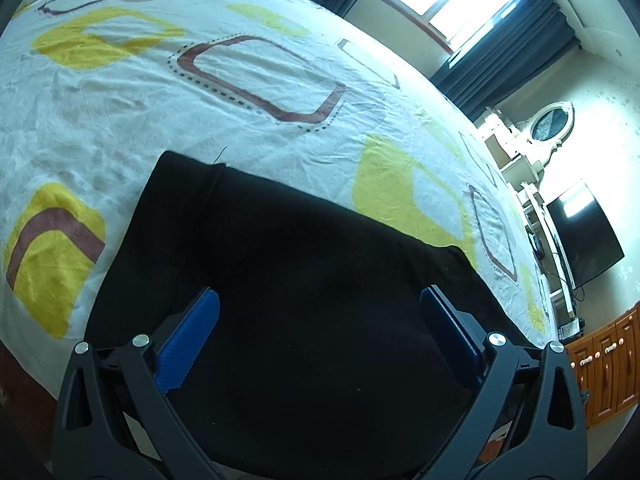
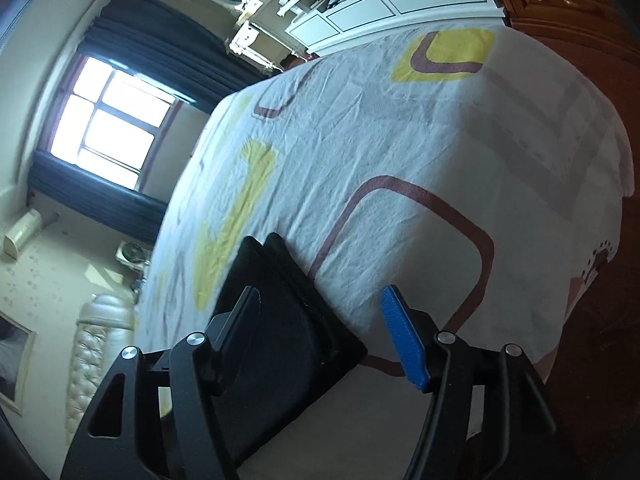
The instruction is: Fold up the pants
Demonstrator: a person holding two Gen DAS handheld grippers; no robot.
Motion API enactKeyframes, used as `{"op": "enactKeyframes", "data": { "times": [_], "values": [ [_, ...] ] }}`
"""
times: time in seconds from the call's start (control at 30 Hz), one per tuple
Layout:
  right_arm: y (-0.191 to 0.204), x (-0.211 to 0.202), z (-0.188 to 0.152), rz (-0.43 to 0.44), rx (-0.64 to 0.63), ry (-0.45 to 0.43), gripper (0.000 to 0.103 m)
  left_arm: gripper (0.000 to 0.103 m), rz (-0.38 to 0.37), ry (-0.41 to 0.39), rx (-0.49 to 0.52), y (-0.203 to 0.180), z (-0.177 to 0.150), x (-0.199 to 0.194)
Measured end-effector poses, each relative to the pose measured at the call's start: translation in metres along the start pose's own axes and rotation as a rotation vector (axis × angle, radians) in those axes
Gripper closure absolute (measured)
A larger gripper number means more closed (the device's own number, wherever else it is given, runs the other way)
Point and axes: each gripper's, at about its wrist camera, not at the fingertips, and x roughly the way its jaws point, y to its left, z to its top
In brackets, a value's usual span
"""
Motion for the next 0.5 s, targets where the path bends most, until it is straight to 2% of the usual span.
{"op": "enactKeyframes", "data": {
  "times": [0.03, 0.07, 0.13, 0.2, 0.3, 0.43, 0.47, 0.5],
  "values": [
    [0.010, -0.009, -0.004, -0.022, -0.044, -0.065, 0.040, 0.003, 0.000, 0.006, -0.013, 0.004, -0.001, 0.002],
    [0.026, -0.017, -0.008, 0.022, -0.095, -0.115, 0.040, 0.003, -0.003, 0.002, -0.012, 0.005, -0.002, 0.003],
    [0.063, -0.017, -0.018, 0.127, -0.186, -0.103, 0.040, 0.003, 0.005, 0.001, 0.008, 0.005, -0.003, 0.004],
    [0.107, -0.002, -0.034, 0.226, -0.307, -0.008, 0.040, 0.003, 0.025, 0.009, 0.034, 0.001, -0.004, 0.007],
    [0.175, 0.037, -0.069, 0.307, -0.525, 0.199, 0.040, 0.003, 0.045, 0.008, 0.052, -0.001, -0.004, 0.011],
    [0.251, 0.093, -0.135, 0.317, -0.860, 0.418, 0.043, 0.003, 0.041, -0.013, 0.047, 0.000, -0.006, 0.011],
    [0.264, 0.104, -0.149, 0.315, -0.920, 0.459, 0.050, 0.003, 0.042, -0.015, 0.052, 0.000, -0.006, 0.011],
    [0.276, 0.118, -0.161, 0.319, -0.965, 0.509, 0.051, 0.003, 0.042, -0.015, 0.057, 0.000, -0.007, 0.010]
  ]
}}
